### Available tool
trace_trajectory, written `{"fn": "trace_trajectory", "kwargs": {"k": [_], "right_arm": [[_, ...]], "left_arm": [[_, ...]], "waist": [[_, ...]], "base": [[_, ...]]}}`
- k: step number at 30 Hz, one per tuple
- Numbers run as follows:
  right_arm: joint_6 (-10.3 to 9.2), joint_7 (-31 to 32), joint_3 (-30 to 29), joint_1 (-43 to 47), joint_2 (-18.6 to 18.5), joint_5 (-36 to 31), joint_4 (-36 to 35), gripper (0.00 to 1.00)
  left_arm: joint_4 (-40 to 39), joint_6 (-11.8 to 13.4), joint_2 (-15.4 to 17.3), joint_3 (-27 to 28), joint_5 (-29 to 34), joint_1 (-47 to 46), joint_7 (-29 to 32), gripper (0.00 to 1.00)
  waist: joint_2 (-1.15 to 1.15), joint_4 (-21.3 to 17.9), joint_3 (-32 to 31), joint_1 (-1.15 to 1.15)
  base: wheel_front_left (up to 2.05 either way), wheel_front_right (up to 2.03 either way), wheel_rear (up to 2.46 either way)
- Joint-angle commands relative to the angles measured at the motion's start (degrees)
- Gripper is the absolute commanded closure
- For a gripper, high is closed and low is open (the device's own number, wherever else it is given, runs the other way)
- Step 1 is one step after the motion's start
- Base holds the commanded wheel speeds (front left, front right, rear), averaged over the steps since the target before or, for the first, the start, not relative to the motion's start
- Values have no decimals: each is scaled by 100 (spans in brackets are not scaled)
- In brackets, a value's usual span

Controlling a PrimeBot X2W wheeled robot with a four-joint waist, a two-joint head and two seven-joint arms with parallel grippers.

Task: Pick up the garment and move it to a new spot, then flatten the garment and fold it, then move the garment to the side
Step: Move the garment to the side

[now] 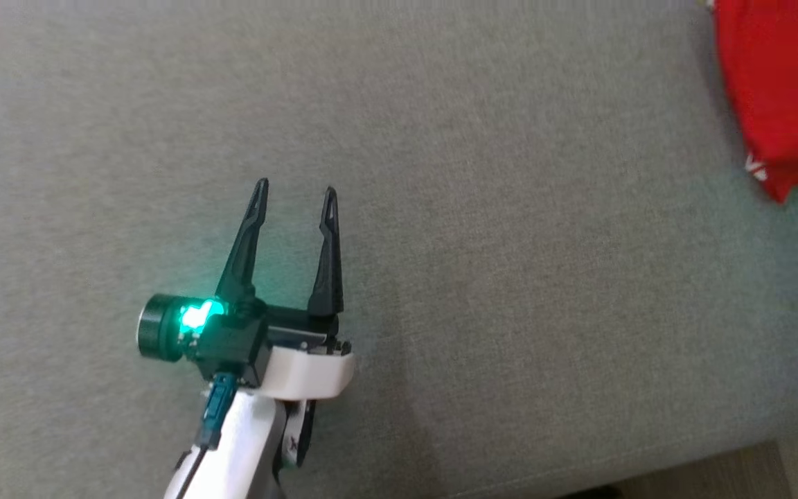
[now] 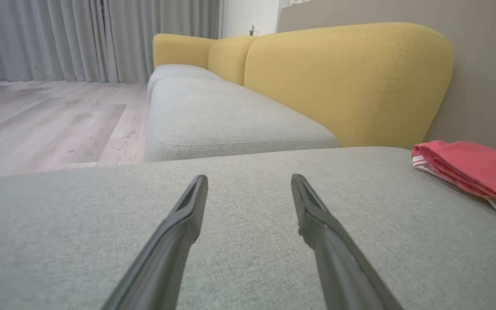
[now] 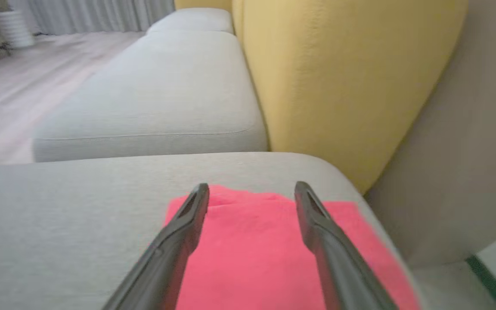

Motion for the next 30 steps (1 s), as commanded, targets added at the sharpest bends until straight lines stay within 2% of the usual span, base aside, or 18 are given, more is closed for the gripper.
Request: {"fn": "trace_trajectory", "kwargs": {"k": [1,6,12,14,16,21,23,30], "right_arm": [[-5,-94,69,378,41,-76,-201,0],[-5,-504,269,1135,1008,-381,-319,0],[-5,-1292,453,2038,2165,-955,60,0],[-5,-1450,399,2280,2447,-1252,156,0],[-5,-1511,293,2500,2639,-1681,74,0],[-5,-1521,-393,3355,3081,-2454,-1189,0],[-5,-1521,-648,3756,3209,-2625,-1493,0],[-5,-1522,-796,4498,3348,-2854,-1739,0]], "left_arm": [[-145,21,-25,131,-15,73,-37,0],[-104,59,-25,176,-130,370,-37,0],[-75,5,-24,453,-342,1021,-37,0],[-28,-59,-18,539,-377,1282,-37,0],[7,-106,-11,618,-382,1516,-37,0],[-102,-161,-13,774,-332,1917,-37,0],[-191,-184,-15,814,-291,2069,-37,0],[-338,-336,-20,886,-173,2429,-37,0]], "waist": [[0,145,-333,0],[0,354,-986,0],[0,538,-1917,0],[0,563,-2206,0],[0,579,-2435,0],[0,644,-2734,0],[0,669,-2822,0],[0,714,-2970,0]], "base": [[0,0,0],[0,0,0],[0,0,0],[0,0,0],[0,0,0],[0,0,0],[0,0,0],[0,0,0]]}}
